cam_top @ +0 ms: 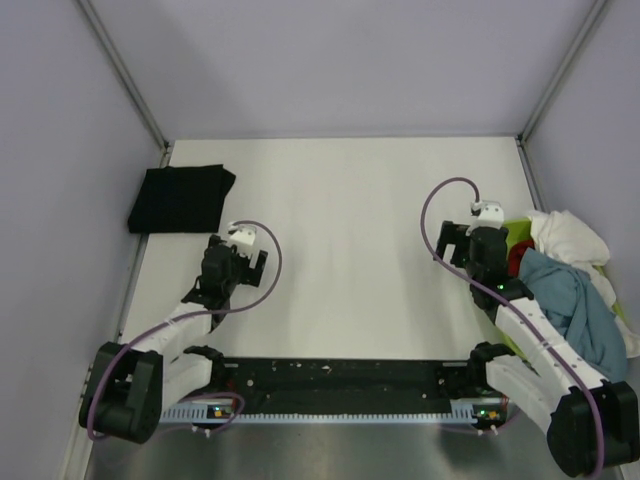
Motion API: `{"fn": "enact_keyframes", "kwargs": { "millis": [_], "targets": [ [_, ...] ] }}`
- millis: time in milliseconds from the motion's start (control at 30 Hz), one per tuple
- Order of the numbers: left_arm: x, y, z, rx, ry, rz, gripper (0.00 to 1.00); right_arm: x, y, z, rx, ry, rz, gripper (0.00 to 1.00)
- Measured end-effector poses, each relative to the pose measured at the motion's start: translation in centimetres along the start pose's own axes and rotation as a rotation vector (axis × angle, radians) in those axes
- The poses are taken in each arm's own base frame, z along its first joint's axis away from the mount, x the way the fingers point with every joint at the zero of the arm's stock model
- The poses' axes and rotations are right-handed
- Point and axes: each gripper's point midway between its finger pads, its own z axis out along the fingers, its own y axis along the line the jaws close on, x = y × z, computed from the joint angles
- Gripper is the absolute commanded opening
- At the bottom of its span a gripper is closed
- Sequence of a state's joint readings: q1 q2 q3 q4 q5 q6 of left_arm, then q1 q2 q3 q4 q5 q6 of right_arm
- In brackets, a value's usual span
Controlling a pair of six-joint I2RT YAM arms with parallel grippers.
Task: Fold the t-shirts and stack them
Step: Put the neatly folded tshirt into the corner of the board with the left arm
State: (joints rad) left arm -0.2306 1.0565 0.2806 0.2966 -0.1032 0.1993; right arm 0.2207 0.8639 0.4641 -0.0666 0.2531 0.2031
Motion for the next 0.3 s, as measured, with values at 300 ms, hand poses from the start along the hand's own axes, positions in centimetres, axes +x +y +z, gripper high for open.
{"fn": "enact_keyframes", "kwargs": {
  "millis": [300],
  "targets": [
    [0.01,-0.01,0.00,0.002,0.000,0.008,0.99,-0.02,-0.08,0.00,0.005,-0.001,0.000,0.99]
  ]
}}
